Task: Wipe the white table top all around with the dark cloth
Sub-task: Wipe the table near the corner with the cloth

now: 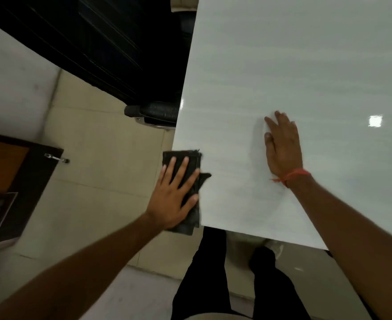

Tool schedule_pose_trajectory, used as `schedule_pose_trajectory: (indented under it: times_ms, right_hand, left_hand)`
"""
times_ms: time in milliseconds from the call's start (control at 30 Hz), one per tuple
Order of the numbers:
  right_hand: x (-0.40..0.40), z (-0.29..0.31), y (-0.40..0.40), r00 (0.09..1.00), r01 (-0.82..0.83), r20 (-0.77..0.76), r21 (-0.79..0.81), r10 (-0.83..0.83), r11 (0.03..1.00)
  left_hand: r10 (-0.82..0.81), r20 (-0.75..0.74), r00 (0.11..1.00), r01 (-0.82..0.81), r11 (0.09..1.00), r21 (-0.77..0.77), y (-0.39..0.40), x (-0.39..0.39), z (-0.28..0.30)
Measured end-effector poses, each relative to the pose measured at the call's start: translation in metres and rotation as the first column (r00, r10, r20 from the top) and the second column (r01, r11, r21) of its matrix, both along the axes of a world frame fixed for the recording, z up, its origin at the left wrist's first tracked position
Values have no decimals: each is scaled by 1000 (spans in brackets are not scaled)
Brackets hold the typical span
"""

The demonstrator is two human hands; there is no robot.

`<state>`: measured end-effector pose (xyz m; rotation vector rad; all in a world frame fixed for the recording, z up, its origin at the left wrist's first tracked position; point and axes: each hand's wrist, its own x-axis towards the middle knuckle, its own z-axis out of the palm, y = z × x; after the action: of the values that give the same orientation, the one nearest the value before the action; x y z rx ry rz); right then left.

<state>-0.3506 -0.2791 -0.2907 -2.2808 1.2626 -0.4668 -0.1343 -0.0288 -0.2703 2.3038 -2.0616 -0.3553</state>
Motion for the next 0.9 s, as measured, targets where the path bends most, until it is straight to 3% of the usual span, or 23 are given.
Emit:
schedule_pose_trajectory:
  times_ms: [133, 267, 400, 500, 633, 767, 900]
  right_hand:
    - [-32, 5, 21, 995, -54, 88, 51, 49, 997]
    - [-89, 10, 24, 989, -45, 149, 116, 27, 992]
    - [-192, 2, 4, 991, 97, 93, 28, -99, 995]
    - [-271, -1, -23, 978, 203, -36, -61, -205, 977]
    - [-306, -1, -38, 950, 238, -166, -159, -264, 958]
    - [-301, -3, -36, 945, 246, -175, -168, -275, 955]
    - [-303, -5, -37, 952, 252, -139, -153, -273, 955]
  left_hand:
    - [116, 7, 993, -116, 993, 27, 0, -45, 3]
    - [15, -28, 999, -16, 1000, -24, -44, -136, -1]
    - [-72, -133, 989, 57, 992, -114, -98, -269, -5]
    - [-90, -180, 980, 74, 993, -94, -115, -329, -5]
    - [-141, -106, 984, 133, 988, -81, -94, -288, -10]
    - [31, -14, 999, -32, 999, -34, -60, -211, -7]
    - [0, -37, 999, -2, 998, -66, -88, -257, -9]
